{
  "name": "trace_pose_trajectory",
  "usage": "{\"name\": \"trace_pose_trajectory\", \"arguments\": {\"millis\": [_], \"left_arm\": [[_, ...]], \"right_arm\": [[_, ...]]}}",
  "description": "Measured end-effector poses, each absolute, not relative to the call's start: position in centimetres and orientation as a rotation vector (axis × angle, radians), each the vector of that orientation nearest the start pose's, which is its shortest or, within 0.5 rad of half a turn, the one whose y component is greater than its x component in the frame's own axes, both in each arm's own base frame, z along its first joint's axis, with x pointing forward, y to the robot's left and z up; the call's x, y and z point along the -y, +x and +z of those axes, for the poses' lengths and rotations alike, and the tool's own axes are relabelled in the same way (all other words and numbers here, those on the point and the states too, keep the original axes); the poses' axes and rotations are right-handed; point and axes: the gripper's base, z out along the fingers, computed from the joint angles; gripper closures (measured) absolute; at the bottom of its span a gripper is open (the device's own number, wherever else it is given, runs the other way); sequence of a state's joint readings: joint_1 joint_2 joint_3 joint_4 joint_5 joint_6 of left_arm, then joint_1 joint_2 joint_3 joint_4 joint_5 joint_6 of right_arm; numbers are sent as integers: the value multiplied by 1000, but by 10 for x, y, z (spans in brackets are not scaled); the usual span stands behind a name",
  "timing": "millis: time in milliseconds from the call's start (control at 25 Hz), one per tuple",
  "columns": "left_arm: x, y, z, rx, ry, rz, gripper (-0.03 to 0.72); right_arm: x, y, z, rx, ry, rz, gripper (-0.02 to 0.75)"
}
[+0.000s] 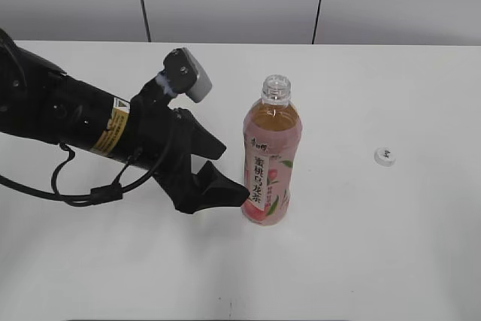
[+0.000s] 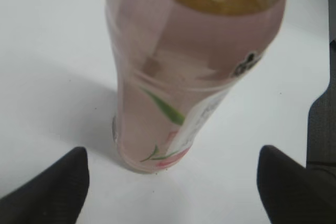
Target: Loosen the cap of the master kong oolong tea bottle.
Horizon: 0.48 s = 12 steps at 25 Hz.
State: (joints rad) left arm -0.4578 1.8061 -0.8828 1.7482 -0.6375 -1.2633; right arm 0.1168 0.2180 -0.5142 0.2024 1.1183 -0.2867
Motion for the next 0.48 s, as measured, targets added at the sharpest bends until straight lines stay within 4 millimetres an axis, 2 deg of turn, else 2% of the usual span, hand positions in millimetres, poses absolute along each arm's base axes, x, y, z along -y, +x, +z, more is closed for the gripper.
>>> {"name": "trace_pose_trajectory", "arguments": {"millis": [160,480], "left_arm": [[191,271,158,-2047,1366,-740,99],[180,275,182,-2071,1239,-686,100]], "right_arm": [[-19,22,276,-2244,-450,167,266],[-19,22,276,-2244,-450,167,266]]}}
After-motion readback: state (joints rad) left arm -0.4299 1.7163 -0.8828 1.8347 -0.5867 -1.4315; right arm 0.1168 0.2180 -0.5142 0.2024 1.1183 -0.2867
